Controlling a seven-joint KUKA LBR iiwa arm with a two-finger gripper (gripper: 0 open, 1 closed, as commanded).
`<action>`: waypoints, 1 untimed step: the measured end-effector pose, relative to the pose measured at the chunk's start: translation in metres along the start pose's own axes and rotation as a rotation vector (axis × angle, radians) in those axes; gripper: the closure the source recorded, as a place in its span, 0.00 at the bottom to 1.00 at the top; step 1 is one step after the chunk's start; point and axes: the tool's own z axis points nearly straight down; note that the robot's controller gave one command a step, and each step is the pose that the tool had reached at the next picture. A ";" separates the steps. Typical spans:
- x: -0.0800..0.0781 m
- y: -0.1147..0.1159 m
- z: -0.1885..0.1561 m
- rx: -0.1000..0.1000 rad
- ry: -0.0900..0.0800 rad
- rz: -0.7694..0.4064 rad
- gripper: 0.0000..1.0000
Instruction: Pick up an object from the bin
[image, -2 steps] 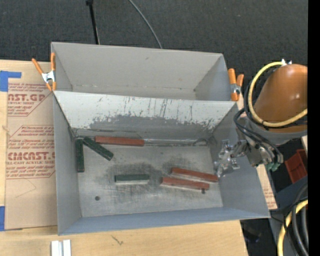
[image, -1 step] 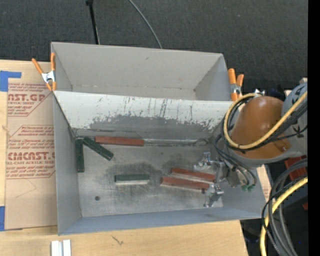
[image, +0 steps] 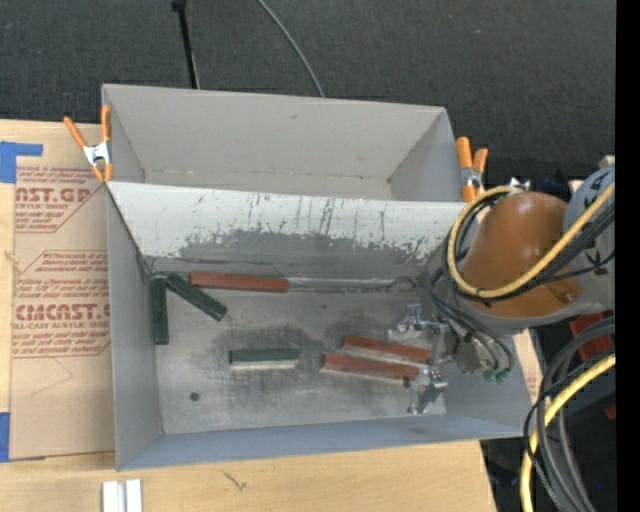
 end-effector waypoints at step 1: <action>-0.057 -0.016 0.069 0.001 -0.009 0.130 1.00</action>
Offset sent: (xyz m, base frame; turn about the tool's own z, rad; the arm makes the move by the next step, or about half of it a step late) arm 0.0000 0.0000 0.0000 0.0000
